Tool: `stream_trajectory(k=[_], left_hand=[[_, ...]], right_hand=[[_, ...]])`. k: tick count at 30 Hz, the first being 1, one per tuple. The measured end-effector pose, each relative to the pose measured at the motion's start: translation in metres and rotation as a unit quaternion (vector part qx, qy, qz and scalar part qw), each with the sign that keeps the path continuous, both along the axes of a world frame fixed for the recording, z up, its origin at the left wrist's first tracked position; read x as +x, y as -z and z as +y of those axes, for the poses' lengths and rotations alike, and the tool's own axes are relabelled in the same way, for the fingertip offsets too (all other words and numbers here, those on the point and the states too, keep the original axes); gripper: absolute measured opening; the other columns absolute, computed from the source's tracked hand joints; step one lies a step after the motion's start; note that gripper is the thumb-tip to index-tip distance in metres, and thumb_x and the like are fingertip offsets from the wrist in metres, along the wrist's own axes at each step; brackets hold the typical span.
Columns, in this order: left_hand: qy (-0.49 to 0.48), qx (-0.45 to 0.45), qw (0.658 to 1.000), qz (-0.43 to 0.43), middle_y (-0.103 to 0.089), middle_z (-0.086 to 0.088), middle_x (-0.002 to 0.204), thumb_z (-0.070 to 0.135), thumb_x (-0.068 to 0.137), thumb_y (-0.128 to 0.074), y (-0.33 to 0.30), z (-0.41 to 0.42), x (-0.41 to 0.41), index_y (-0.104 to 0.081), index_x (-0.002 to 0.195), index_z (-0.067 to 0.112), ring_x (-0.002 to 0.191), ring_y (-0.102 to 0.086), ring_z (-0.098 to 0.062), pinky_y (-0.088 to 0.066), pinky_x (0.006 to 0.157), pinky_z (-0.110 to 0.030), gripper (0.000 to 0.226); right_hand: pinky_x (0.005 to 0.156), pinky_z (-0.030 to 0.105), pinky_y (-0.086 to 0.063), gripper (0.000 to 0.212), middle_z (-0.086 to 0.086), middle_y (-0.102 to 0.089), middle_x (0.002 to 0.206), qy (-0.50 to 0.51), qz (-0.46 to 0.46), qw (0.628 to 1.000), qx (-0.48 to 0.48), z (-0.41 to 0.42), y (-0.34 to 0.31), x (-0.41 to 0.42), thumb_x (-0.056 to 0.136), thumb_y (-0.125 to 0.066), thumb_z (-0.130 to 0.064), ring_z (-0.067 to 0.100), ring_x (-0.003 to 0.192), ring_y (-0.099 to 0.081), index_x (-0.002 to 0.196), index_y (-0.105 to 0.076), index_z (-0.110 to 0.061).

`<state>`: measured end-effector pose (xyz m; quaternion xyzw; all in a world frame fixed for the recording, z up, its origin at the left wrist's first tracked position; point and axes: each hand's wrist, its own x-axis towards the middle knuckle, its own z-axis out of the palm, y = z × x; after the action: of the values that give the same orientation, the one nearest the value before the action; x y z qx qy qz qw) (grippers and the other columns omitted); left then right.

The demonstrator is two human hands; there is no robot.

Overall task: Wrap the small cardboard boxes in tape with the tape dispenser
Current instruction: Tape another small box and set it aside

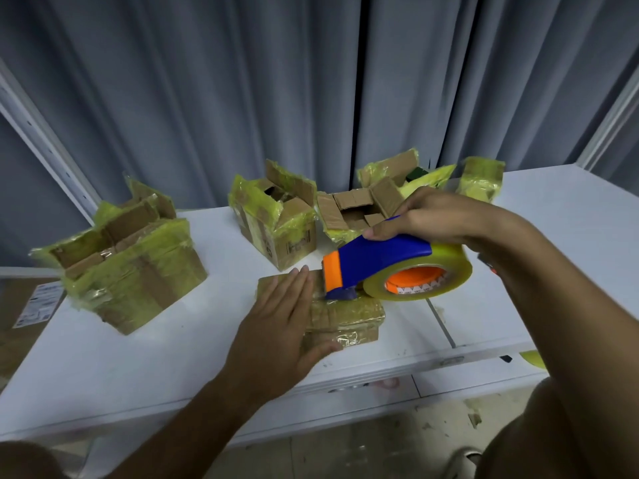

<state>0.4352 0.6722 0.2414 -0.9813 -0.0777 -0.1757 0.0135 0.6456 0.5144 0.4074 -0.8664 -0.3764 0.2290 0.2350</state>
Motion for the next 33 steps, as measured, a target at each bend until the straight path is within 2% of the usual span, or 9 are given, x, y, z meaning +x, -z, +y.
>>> stream_trajectory(k=[2, 6, 11, 16, 18, 20, 24, 28, 33], left_hand=[[-0.001, 0.053, 0.998, 0.027, -0.032, -0.013, 0.157, 0.071, 0.089, -0.044, 0.006, 0.006, 0.001, -0.034, 0.15, 0.003, 0.145, -0.03, -0.027, -0.025, 0.118, -0.045, 0.092], [0.022, 0.081, 0.996, 0.002, -0.044, -0.015, 0.149, 0.032, 0.083, -0.075, 0.006, 0.019, 0.003, -0.045, 0.144, 0.003, 0.137, -0.044, -0.028, -0.03, 0.113, -0.043, 0.075], [0.017, 0.035, 0.999, 0.011, -0.04, -0.006, 0.153, 0.05, 0.099, -0.036, -0.011, 0.045, -0.005, -0.04, 0.148, 0.011, 0.14, -0.039, -0.02, -0.035, 0.114, -0.043, 0.063], [0.009, 0.02, 0.999, 0.05, -0.04, -0.005, 0.153, 0.053, 0.101, 0.002, -0.022, 0.07, -0.023, -0.039, 0.149, 0.011, 0.141, -0.039, -0.02, -0.036, 0.113, -0.047, 0.076], [-0.006, 0.028, 0.998, 0.05, -0.038, -0.005, 0.155, 0.05, 0.102, -0.007, -0.02, 0.074, -0.024, -0.036, 0.15, 0.01, 0.142, -0.037, -0.02, -0.034, 0.114, -0.047, 0.068], [-0.024, 0.03, 0.998, 0.049, -0.041, -0.01, 0.153, 0.043, 0.098, -0.041, -0.018, 0.071, -0.023, -0.038, 0.149, 0.007, 0.14, -0.039, -0.025, -0.036, 0.112, -0.049, 0.062], [-0.068, 0.023, 0.996, 0.053, -0.04, -0.019, 0.15, 0.034, 0.076, -0.069, -0.02, 0.049, -0.017, -0.034, 0.147, 0.003, 0.14, -0.036, -0.036, -0.032, 0.114, -0.054, 0.085], [-0.008, 0.033, 0.998, 0.054, -0.018, -0.013, 0.162, 0.054, 0.085, -0.058, -0.016, 0.025, -0.002, -0.017, 0.155, 0.006, 0.15, -0.013, -0.026, -0.02, 0.121, -0.046, 0.094], [-0.023, 0.072, 0.993, 0.087, -0.025, -0.015, 0.159, 0.07, 0.092, -0.026, -0.009, 0.024, 0.017, -0.026, 0.152, 0.003, 0.148, -0.022, -0.027, -0.019, 0.119, -0.044, 0.09]], right_hand=[[0.063, 0.024, -0.049, 0.044, -0.011, -0.073, 0.065, 0.005, 0.006, 1.0, 0.002, 0.002, 0.001, 0.0, 0.08, -0.067, -0.067, 0.012, 0.072, -0.072, 0.083, -0.074, -0.024], [0.068, 0.027, -0.052, 0.052, -0.011, -0.074, 0.068, 0.004, 0.038, 0.999, 0.007, -0.003, -0.001, 0.002, 0.068, -0.069, -0.071, 0.014, 0.075, -0.073, 0.086, -0.077, -0.023], [0.079, 0.035, -0.057, 0.073, -0.002, -0.078, 0.08, 0.011, 0.07, 0.997, 0.028, -0.009, 0.002, 0.004, 0.042, -0.069, -0.077, 0.02, 0.08, -0.075, 0.088, -0.078, -0.02], [0.084, 0.039, -0.059, 0.079, 0.001, -0.079, 0.086, 0.006, 0.091, 0.996, 0.013, -0.012, 0.006, 0.007, 0.047, -0.07, -0.076, 0.023, 0.082, -0.077, 0.099, -0.077, -0.017], [0.081, 0.037, -0.059, 0.065, 0.001, -0.079, 0.085, 0.011, 0.103, 0.995, 0.014, -0.01, 0.011, 0.005, 0.058, -0.072, -0.069, 0.024, 0.081, -0.077, 0.097, -0.077, -0.017], [0.082, 0.037, -0.059, 0.05, 0.001, -0.079, 0.084, 0.012, 0.107, 0.994, 0.014, -0.007, 0.017, 0.004, 0.073, -0.073, -0.061, 0.025, 0.082, -0.077, 0.095, -0.077, -0.017], [0.08, 0.037, -0.059, 0.037, 0.0, -0.079, 0.082, 0.023, 0.115, 0.993, 0.027, -0.004, 0.022, 0.004, 0.084, -0.071, -0.054, 0.022, 0.078, -0.076, 0.093, -0.077, -0.018], [0.081, 0.038, -0.059, 0.037, 0.001, -0.079, 0.085, 0.009, 0.123, 0.992, 0.021, -0.001, 0.023, 0.0, 0.086, -0.07, -0.052, 0.023, 0.078, -0.076, 0.097, -0.078, -0.018], [0.08, 0.037, -0.061, 0.039, 0.0, -0.079, 0.085, 0.022, 0.133, 0.99, 0.035, -0.002, 0.028, 0.003, 0.082, -0.073, -0.054, 0.021, 0.077, -0.077, 0.098, -0.077, -0.019]])
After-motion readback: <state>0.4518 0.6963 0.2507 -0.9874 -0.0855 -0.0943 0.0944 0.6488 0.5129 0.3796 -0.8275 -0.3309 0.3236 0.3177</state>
